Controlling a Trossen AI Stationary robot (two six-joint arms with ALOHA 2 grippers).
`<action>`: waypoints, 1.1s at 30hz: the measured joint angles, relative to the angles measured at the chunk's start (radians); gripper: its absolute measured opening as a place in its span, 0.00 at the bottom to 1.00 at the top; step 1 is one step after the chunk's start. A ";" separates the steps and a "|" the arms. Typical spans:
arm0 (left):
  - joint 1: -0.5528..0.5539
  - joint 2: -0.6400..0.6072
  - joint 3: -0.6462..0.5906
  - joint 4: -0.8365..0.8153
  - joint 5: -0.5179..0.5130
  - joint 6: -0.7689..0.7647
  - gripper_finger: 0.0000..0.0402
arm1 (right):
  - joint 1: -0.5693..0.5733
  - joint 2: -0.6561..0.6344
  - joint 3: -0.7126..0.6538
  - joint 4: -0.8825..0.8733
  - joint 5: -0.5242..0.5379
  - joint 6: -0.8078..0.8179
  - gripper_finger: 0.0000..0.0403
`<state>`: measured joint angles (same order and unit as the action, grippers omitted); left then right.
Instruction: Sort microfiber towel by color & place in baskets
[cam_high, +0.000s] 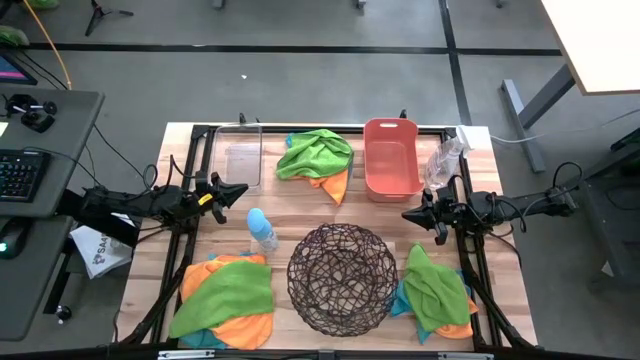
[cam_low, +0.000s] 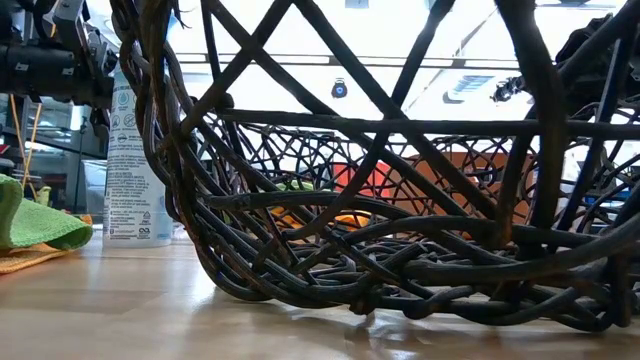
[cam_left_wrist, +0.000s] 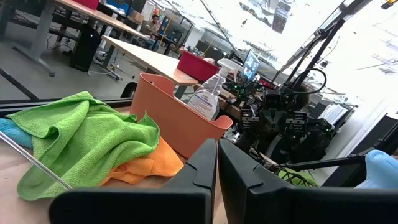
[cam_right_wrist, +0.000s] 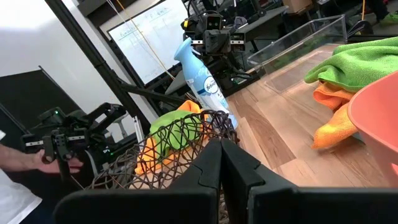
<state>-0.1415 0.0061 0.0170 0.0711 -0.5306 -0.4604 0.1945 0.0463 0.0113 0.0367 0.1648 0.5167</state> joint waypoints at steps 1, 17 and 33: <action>0.000 0.000 0.000 0.000 0.000 0.000 0.01 | 0.000 0.000 0.000 0.000 0.000 0.000 0.00; 0.079 0.164 0.135 0.531 -0.081 -0.081 0.01 | 0.000 0.000 0.000 0.000 0.000 0.000 0.00; 0.603 1.256 1.181 -0.644 0.391 0.050 0.26 | 0.000 0.000 0.000 0.000 0.000 0.000 0.00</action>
<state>0.4618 1.2618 1.1982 -0.5728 -0.1399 -0.4108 0.1947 0.0463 0.0109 0.0368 0.1650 0.5167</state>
